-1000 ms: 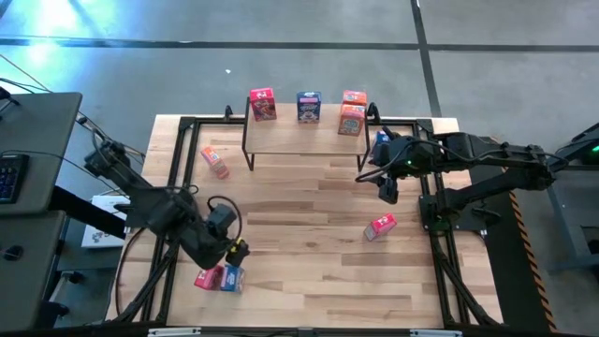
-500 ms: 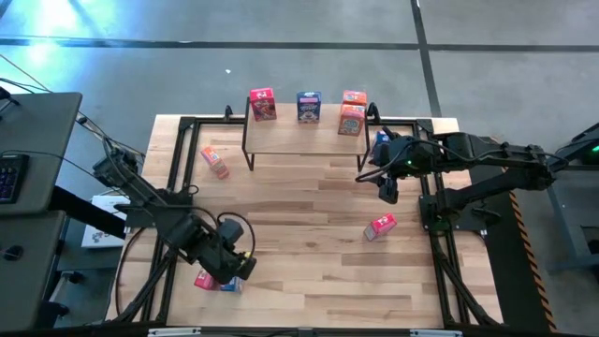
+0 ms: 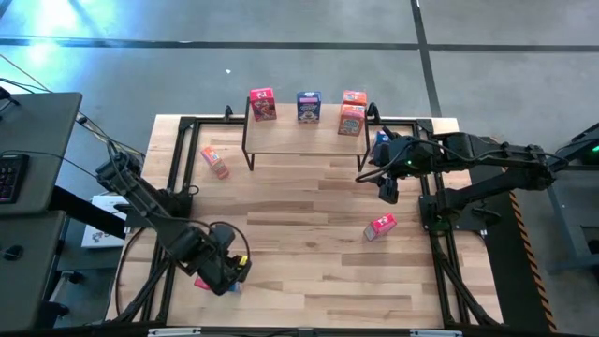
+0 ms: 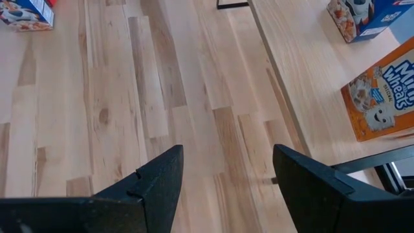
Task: Stack cereal on shelf
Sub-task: Put the bottom blue cereal box on the shelf
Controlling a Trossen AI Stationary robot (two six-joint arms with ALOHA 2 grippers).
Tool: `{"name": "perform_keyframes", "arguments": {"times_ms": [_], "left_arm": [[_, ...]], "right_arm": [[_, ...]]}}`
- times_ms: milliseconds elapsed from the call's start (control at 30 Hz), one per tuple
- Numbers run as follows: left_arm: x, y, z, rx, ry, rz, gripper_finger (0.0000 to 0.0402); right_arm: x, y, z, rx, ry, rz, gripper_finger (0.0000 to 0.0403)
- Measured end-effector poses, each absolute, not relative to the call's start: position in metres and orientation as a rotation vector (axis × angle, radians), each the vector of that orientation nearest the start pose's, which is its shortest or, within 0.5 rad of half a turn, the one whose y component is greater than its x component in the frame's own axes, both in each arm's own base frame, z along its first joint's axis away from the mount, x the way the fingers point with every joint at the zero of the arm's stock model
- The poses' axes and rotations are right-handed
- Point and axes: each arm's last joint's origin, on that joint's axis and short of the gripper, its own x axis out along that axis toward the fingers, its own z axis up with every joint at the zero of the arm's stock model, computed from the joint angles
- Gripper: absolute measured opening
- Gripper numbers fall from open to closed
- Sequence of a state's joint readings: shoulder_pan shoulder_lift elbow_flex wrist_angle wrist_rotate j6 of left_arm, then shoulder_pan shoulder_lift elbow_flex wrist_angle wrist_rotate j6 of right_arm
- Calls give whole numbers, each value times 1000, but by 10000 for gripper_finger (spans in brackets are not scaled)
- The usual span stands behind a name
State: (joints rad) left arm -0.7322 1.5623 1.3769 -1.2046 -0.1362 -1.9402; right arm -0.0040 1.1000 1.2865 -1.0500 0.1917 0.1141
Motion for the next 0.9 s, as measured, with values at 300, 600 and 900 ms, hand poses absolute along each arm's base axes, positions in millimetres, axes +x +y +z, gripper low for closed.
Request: {"name": "perform_keyframes", "arguments": {"times_ms": [300,600,900], "left_arm": [[211,-194,286,-1081,1163,832,305],[211,-195,285,-1100,1154,846,305],[211,-195,285,-1108,1151,851,305]], "right_arm": [[192,-6,370,24,849,-231,232],[192,-6,370,23,850,-231,232],[192,-6,370,23,850,-231,232]]}}
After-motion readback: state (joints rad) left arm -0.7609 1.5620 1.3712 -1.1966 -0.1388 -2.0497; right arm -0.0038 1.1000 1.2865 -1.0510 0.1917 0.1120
